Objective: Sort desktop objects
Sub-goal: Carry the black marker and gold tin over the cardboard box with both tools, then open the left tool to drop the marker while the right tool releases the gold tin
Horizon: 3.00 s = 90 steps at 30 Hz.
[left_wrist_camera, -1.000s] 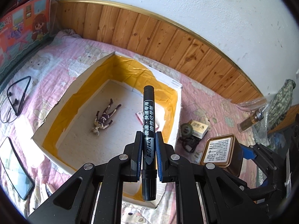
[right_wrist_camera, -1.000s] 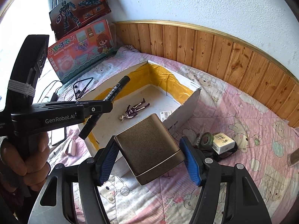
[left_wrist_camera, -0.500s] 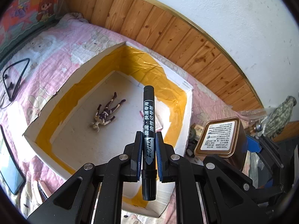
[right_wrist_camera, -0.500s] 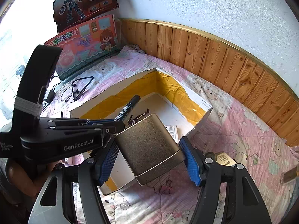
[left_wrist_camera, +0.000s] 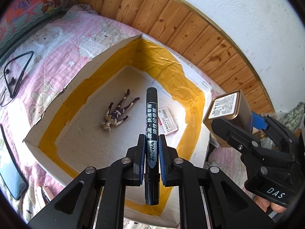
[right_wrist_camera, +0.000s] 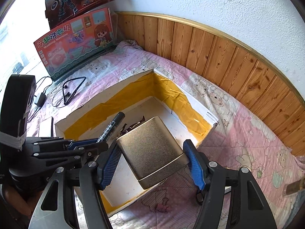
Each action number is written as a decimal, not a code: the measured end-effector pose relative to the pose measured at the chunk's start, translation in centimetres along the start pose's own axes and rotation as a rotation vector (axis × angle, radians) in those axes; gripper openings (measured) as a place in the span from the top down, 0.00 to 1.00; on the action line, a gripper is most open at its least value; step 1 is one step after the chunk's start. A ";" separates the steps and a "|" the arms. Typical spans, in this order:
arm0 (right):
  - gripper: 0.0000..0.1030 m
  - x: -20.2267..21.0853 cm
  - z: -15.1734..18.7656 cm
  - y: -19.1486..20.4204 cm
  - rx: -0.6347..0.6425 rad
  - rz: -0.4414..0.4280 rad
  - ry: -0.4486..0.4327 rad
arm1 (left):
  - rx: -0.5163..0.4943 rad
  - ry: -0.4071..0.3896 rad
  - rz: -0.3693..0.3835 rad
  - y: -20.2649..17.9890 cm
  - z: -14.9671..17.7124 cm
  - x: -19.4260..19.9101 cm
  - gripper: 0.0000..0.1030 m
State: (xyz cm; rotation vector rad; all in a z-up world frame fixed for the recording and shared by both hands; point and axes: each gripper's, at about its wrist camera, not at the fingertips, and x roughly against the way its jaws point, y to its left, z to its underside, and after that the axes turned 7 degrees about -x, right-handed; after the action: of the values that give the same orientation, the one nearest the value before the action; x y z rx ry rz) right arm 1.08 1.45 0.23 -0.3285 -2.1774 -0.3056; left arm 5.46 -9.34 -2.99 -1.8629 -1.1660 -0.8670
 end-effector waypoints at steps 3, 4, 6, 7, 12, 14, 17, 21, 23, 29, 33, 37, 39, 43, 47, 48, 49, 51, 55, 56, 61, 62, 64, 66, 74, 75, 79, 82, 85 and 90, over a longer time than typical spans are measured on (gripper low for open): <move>0.35 -1.0 -0.6 -0.2 -0.006 0.003 0.015 | -0.021 0.008 -0.011 -0.3 0.1 -0.4 0.87; 0.35 -1.3 -0.8 -0.3 -0.007 0.006 0.020 | -0.028 0.009 -0.017 -0.4 0.1 -0.4 0.87; 0.35 -1.8 -1.1 -0.5 -0.008 0.007 0.030 | -0.042 0.015 -0.017 -0.6 0.1 -0.7 0.87; 0.35 -2.1 -1.3 -0.5 -0.007 0.008 0.036 | -0.050 0.018 -0.020 -0.7 0.2 -0.8 0.87; 0.35 -3.7 -2.3 -0.4 -0.002 0.015 0.063 | -0.086 0.036 -0.009 -1.4 0.3 -1.4 0.87; 0.35 -4.3 -2.6 -0.4 -0.001 0.017 0.073 | -0.100 0.044 -0.005 -1.8 0.4 -1.7 0.87; 0.35 -5.1 -3.2 -0.5 0.000 0.022 0.086 | -0.117 0.060 0.009 -2.1 0.5 -2.1 0.87; 0.35 -6.0 -3.9 -0.5 0.002 0.030 0.098 | -0.127 0.085 0.034 -2.3 0.7 -2.5 0.87; 0.35 -6.4 -4.2 -0.5 0.005 0.031 0.104 | -0.129 0.098 0.052 -2.3 0.7 -2.8 0.87; 0.35 -7.9 -4.9 -0.2 0.016 0.061 0.128 | -0.136 0.122 0.079 -2.1 0.8 -3.2 0.87; 0.35 -8.8 -5.5 0.0 0.024 0.063 0.144 | -0.138 0.140 0.106 -2.0 0.9 -3.4 0.87; 0.35 -9.8 -6.0 0.2 0.041 0.069 0.163 | -0.151 0.150 0.120 -2.2 1.0 -3.7 0.87; 0.35 -10.4 -6.2 0.3 0.045 0.065 0.177 | -0.161 0.154 0.112 -2.4 1.1 -3.8 0.87; 0.35 -11.6 -6.3 0.6 0.061 0.066 0.206 | -0.203 0.149 0.068 -3.0 1.2 -3.9 0.87; 0.35 -13.0 -6.2 0.5 0.071 0.069 0.243 | -0.238 0.144 0.044 -3.6 1.4 -3.9 0.87; 0.35 -13.3 -6.2 0.4 0.072 0.071 0.251 | -0.247 0.142 0.035 -3.8 1.5 -3.9 0.87; 0.35 -13.6 -6.2 0.3 0.072 0.072 0.259 | -0.257 0.142 0.031 -4.0 1.5 -4.0 0.87; 0.35 -14.1 -6.3 0.1 0.071 0.073 0.277 | -0.268 0.147 0.029 -4.3 1.7 -4.1 0.87; 0.35 -15.0 -6.2 -0.2 0.061 0.073 0.307 | -0.287 0.155 0.025 -4.6 1.8 -4.3 0.87; 0.35 -15.2 -6.2 -0.2 0.063 0.078 0.313 | -0.293 0.155 0.021 -4.7 1.8 -4.3 0.87; 0.35 -16.3 -6.2 -0.5 0.060 0.097 0.343 | -0.292 0.164 0.011 -4.9 2.1 -4.4 0.87; 0.35 -16.5 -6.3 -0.5 0.060 0.100 0.348 | -0.292 0.169 0.011 -4.9 2.1 -4.5 0.87; 0.35 -16.9 -6.4 -0.6 0.059 0.104 0.357 | -0.285 0.180 0.017 -4.7 2.1 -4.6 0.87; 0.35 -17.3 -6.5 -0.6 0.060 0.112 0.367 | -0.266 0.192 0.033 -4.2 2.0 -4.8 0.87; 0.35 -18.5 -6.7 -0.4 0.061 0.136 0.398 | -0.135 0.234 0.102 -1.8 1.8 -5.0 0.87; 0.35 -18.7 -6.7 -0.4 0.061 0.139 0.400 | -0.130 0.234 0.101 -1.7 1.8 -5.0 0.87; 0.35 -19.1 -6.7 -0.3 0.060 0.150 0.404 | -0.123 0.237 0.095 -1.5 1.8 -4.8 0.88; 0.35 -19.4 -6.6 -0.3 0.055 0.160 0.408 | -0.125 0.236 0.082 -1.5 1.9 -4.6 0.88; 0.34 -19.6 -6.4 -0.4 0.047 0.171 0.409 | -0.125 0.234 0.082 -1.4 2.0 -4.2 0.86; 0.34 -19.4 -6.3 -0.9 0.010 0.177 0.398 | -0.124 0.227 0.079 -1.5 2.2 -3.5 0.80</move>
State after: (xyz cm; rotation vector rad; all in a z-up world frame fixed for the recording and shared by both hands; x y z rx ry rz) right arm 16.56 -3.93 -11.92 -0.4142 -1.7456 -0.2376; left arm 3.20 -8.40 -6.63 -1.8396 -0.9117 -1.0947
